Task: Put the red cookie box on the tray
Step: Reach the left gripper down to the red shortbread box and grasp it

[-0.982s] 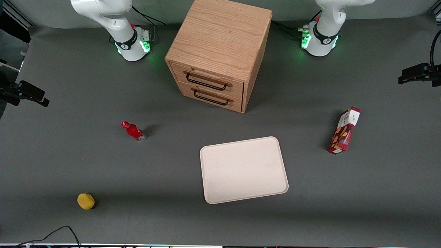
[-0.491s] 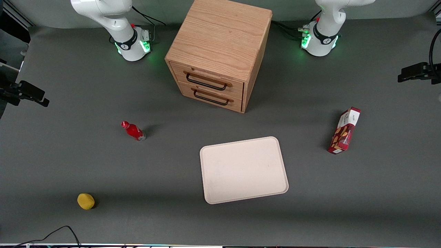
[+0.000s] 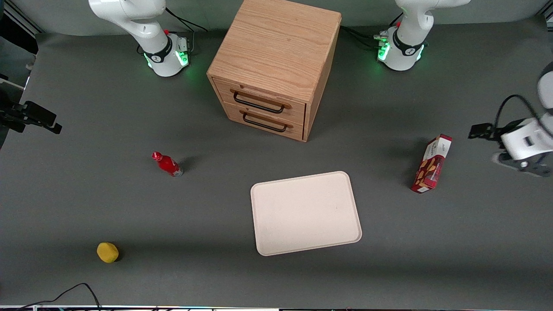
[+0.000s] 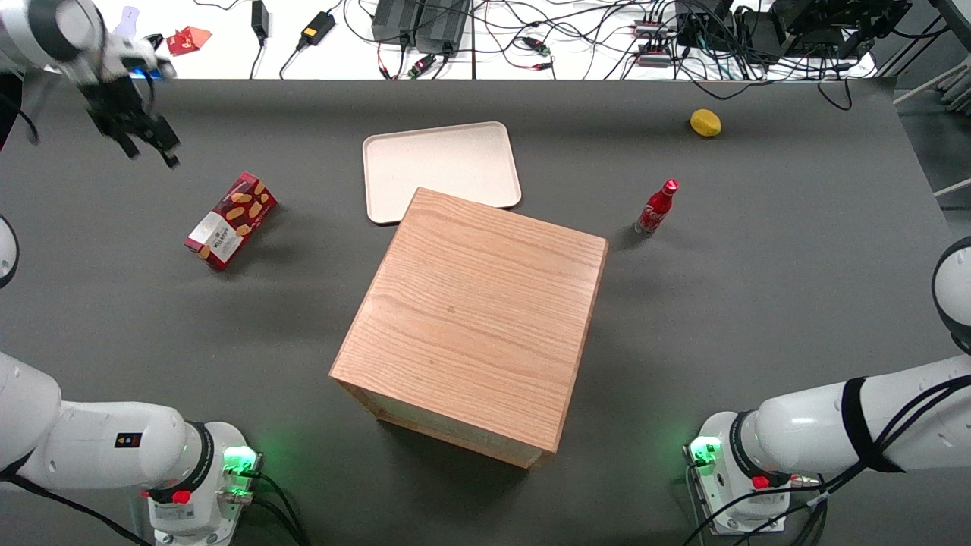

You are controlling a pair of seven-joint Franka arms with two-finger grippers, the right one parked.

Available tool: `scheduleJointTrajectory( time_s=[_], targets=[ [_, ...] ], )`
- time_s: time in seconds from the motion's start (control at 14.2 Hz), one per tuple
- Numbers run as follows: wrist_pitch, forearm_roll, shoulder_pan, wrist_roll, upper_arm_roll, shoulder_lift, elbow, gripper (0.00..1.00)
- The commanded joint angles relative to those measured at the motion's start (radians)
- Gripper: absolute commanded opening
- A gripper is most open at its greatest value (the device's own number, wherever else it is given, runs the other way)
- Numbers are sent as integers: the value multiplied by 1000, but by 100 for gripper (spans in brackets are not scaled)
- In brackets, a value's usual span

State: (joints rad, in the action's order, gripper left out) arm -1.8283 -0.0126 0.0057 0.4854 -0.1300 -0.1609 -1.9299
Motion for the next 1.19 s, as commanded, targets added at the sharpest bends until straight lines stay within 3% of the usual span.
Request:
scheduleJointTrajectory(
  time_s=[0.0, 0.21, 0.35, 0.42, 0.49, 0.56, 0.91, 1.12],
  targets=[
    [-216, 35, -12, 22, 0, 57, -209, 100],
    [-544, 88, -18, 22, 24, 11, -371, 100],
    [-688, 117, -19, 18, 53, -70, -386, 100],
    [-739, 134, -19, 13, 62, -107, -386, 80],
    [-773, 158, -19, 1, 66, -127, -386, 28],
    [-772, 166, -19, 2, 67, -134, -382, 0],
    [-732, 168, -19, -2, 67, -114, -348, 0],
    [-429, 168, -18, -42, 63, -56, -186, 0]
  ],
)
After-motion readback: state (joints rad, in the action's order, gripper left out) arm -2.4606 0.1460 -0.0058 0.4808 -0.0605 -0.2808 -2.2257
